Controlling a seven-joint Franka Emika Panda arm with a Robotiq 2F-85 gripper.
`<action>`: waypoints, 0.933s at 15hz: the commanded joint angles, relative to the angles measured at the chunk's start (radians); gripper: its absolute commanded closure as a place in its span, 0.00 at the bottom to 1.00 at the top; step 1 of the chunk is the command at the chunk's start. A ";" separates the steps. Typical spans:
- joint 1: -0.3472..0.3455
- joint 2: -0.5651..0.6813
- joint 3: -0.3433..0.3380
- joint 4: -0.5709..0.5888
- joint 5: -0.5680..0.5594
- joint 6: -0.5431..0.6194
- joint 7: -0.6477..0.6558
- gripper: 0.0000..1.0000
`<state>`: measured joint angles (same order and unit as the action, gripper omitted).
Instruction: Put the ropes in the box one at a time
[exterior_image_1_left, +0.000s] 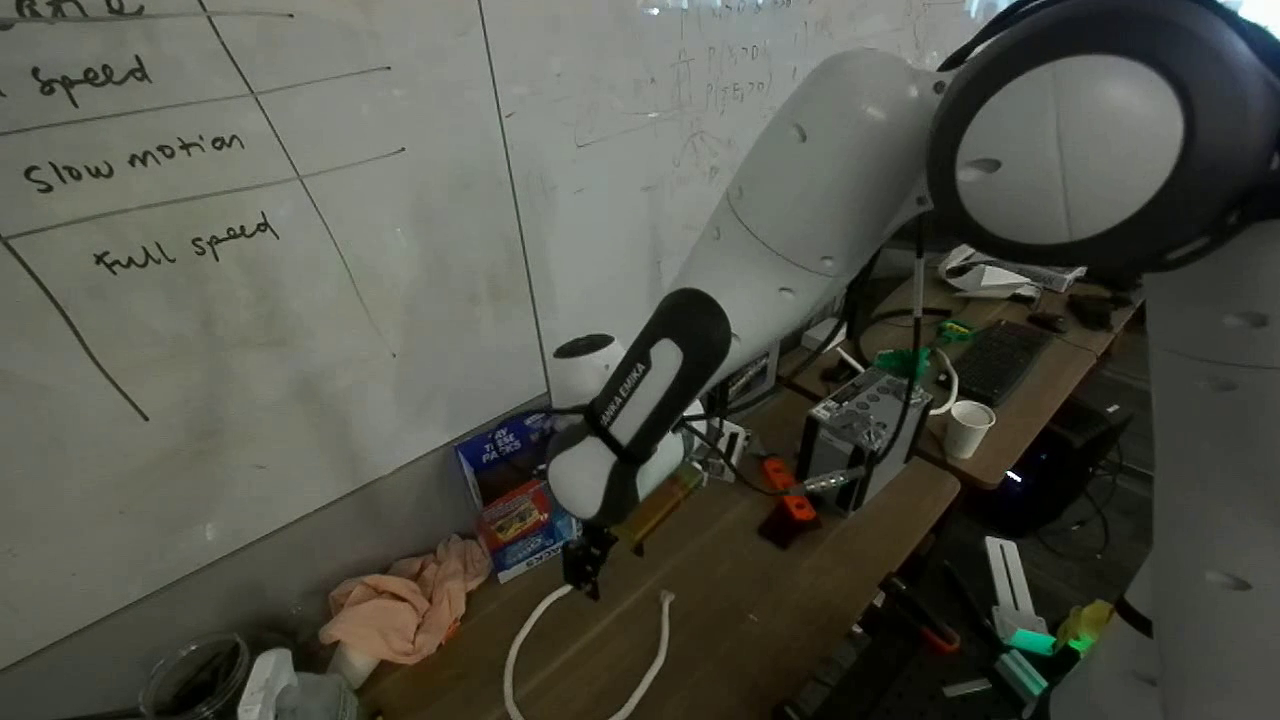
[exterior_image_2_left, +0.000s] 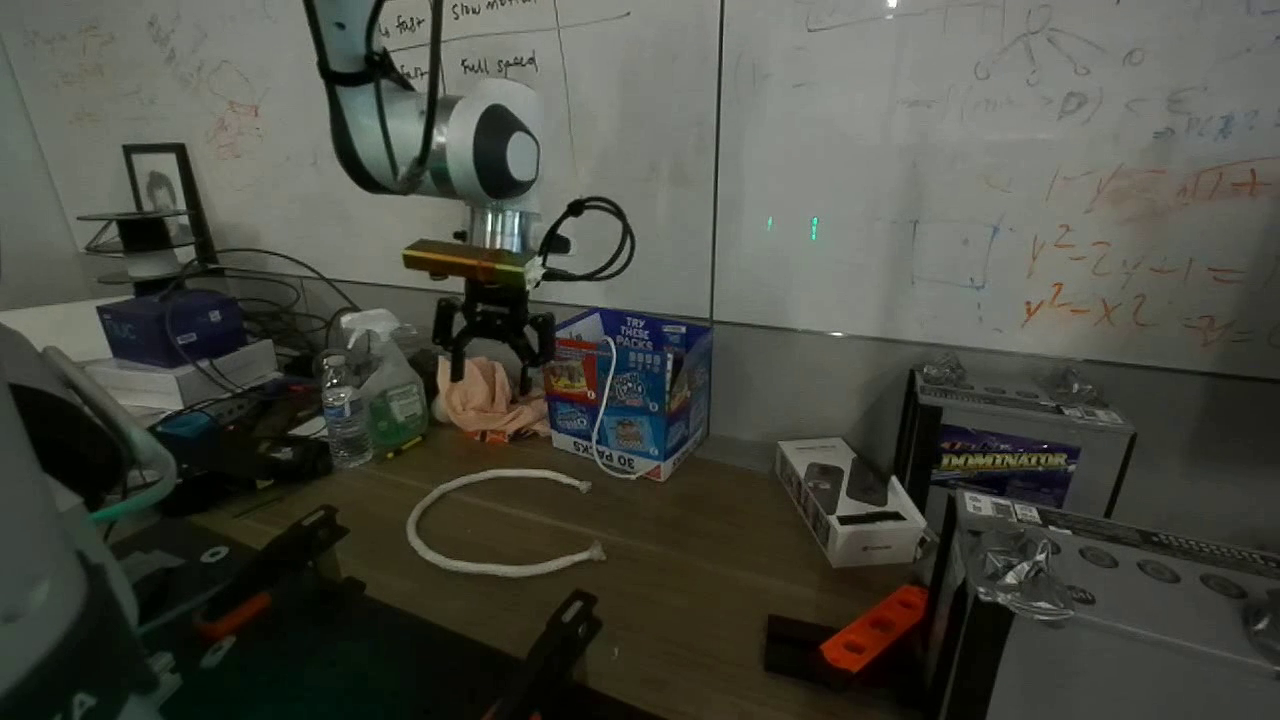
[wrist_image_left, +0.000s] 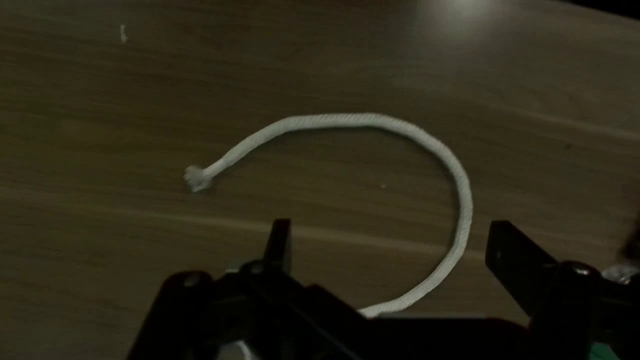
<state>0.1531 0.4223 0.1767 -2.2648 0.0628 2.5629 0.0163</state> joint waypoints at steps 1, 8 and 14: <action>-0.046 -0.057 0.113 -0.194 0.129 0.187 -0.128 0.00; -0.034 0.114 0.244 -0.247 0.170 0.485 -0.119 0.00; 0.191 0.285 0.079 -0.178 0.040 0.674 -0.030 0.00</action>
<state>0.2123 0.6233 0.3563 -2.5002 0.1588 3.1544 -0.0692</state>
